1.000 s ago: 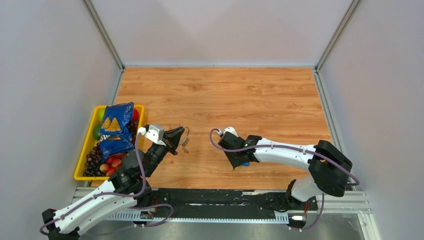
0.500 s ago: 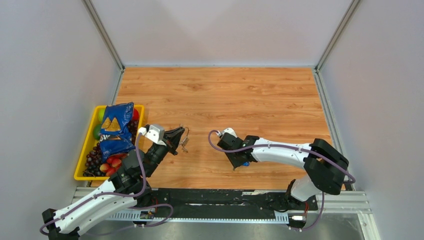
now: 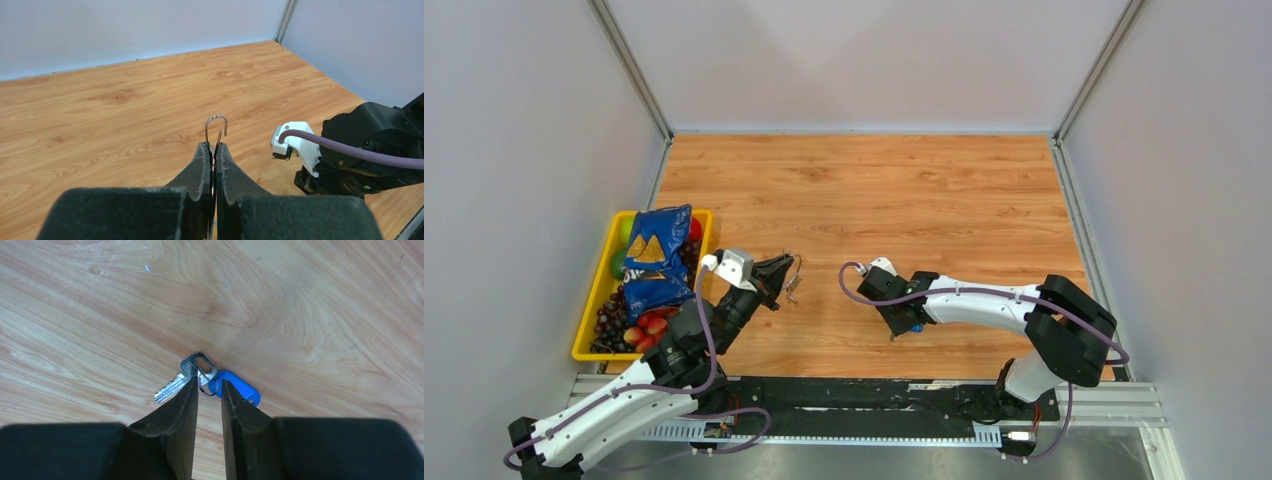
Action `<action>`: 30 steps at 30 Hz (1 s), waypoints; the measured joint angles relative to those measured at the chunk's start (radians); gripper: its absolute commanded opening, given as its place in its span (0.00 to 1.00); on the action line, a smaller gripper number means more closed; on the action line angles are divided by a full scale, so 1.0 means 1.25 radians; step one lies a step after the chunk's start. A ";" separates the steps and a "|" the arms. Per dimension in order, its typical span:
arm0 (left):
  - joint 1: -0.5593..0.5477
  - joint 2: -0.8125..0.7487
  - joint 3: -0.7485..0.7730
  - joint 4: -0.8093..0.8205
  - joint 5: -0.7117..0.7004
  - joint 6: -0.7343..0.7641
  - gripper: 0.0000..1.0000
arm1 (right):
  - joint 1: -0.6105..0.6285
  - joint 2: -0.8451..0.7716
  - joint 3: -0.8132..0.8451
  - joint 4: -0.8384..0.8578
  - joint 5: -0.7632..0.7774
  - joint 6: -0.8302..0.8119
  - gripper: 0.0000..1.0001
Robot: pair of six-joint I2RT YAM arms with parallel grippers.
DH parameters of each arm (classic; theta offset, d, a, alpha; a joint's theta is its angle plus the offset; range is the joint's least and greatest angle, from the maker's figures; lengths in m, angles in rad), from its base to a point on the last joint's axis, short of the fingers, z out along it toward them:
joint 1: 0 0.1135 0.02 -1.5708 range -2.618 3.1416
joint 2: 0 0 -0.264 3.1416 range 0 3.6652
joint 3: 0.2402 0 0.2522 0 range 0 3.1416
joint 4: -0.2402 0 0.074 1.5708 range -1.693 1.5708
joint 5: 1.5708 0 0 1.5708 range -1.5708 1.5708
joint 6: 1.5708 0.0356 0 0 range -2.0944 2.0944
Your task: Put the keys on the keyring
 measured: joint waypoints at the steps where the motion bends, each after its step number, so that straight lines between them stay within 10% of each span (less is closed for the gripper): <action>1: 0.000 0.000 0.000 0.000 0.000 0.000 0.00 | 0.000 0.000 0.000 0.000 0.000 0.000 0.25; 12: 0.000 0.000 0.000 0.000 -0.002 0.000 0.00 | 0.000 0.014 0.000 0.000 0.006 0.001 0.00; 30: 0.000 0.000 0.000 0.000 0.002 0.000 0.00 | 0.000 -0.209 0.109 -0.067 -0.006 0.019 0.00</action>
